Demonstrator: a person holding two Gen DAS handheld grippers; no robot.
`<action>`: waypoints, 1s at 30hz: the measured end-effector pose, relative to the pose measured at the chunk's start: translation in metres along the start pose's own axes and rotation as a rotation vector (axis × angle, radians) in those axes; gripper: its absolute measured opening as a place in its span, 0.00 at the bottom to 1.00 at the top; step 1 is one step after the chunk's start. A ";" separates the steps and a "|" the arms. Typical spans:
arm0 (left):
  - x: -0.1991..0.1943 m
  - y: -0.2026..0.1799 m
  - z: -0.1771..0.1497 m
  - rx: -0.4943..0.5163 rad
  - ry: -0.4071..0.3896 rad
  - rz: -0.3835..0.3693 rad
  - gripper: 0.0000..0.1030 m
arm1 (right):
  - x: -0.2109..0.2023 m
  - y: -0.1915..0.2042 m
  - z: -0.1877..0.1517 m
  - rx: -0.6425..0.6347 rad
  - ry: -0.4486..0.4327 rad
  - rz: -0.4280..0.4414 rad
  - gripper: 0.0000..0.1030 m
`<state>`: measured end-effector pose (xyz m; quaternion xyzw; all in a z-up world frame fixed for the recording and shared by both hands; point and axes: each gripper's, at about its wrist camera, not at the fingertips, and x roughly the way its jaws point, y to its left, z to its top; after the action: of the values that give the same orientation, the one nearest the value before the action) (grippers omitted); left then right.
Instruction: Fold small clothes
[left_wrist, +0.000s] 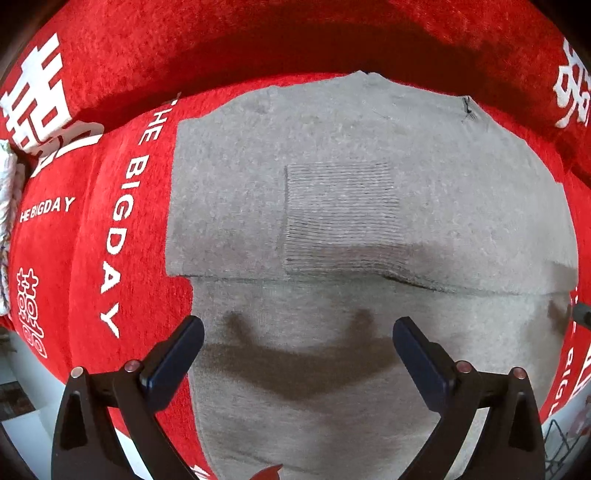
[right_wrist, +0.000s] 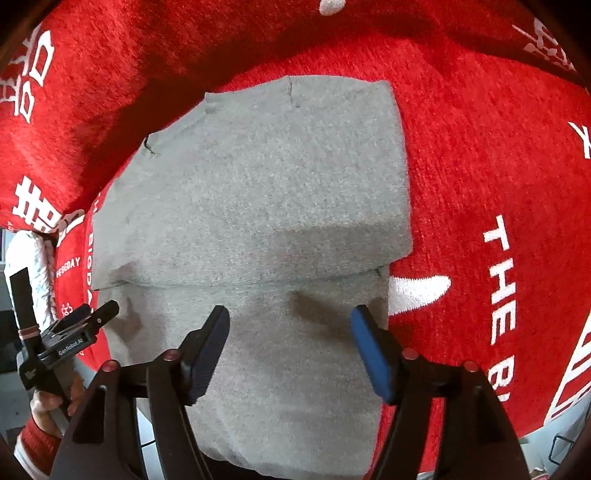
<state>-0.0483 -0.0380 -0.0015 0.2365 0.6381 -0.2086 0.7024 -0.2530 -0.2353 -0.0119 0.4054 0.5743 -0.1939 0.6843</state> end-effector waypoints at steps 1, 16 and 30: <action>-0.001 -0.001 -0.001 0.003 -0.001 0.001 1.00 | 0.000 -0.001 0.000 0.000 -0.003 -0.001 0.76; -0.008 -0.012 -0.010 0.038 -0.002 0.016 1.00 | -0.008 -0.018 -0.009 0.028 -0.003 0.086 0.86; 0.000 0.015 -0.075 -0.089 0.060 -0.033 1.00 | 0.012 -0.036 -0.053 0.086 0.119 0.281 0.86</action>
<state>-0.0989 0.0185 -0.0060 0.2004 0.6714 -0.1844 0.6893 -0.3097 -0.2134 -0.0357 0.5215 0.5427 -0.0960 0.6514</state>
